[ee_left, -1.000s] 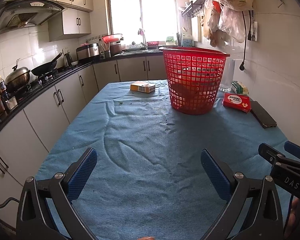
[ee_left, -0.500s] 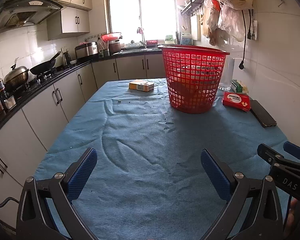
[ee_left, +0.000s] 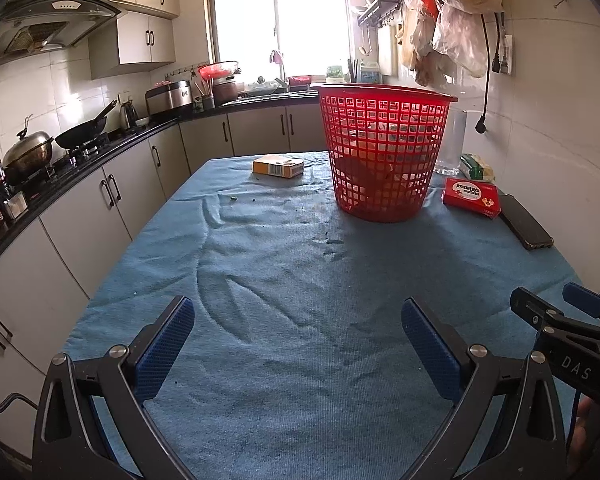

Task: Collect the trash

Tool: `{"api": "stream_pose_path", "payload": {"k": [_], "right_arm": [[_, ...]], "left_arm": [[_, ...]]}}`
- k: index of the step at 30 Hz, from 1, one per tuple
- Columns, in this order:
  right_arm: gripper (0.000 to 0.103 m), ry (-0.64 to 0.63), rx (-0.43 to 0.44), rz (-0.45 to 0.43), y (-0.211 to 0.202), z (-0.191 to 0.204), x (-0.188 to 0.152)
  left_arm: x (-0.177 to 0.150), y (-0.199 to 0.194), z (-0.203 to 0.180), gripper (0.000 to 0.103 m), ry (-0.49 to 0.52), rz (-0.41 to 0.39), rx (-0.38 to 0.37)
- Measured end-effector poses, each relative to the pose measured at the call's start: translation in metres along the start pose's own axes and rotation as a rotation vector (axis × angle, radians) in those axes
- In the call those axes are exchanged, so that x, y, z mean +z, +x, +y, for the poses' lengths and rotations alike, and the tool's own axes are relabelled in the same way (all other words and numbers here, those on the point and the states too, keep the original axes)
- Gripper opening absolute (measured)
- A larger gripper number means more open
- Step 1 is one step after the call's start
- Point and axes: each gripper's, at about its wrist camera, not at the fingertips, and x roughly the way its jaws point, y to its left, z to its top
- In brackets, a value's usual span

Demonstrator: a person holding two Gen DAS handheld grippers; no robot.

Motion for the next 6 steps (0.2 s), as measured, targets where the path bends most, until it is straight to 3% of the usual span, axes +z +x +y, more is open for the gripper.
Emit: {"api": "stream_pose_path", "payload": {"k": [6], "right_arm": [[0.089, -0.006, 0.004, 0.016, 0.005, 0.0011, -0.0022]], "left_arm": [[-0.0002, 0.0026, 0.0004, 0.103, 0.007, 0.004, 0.001]]}}
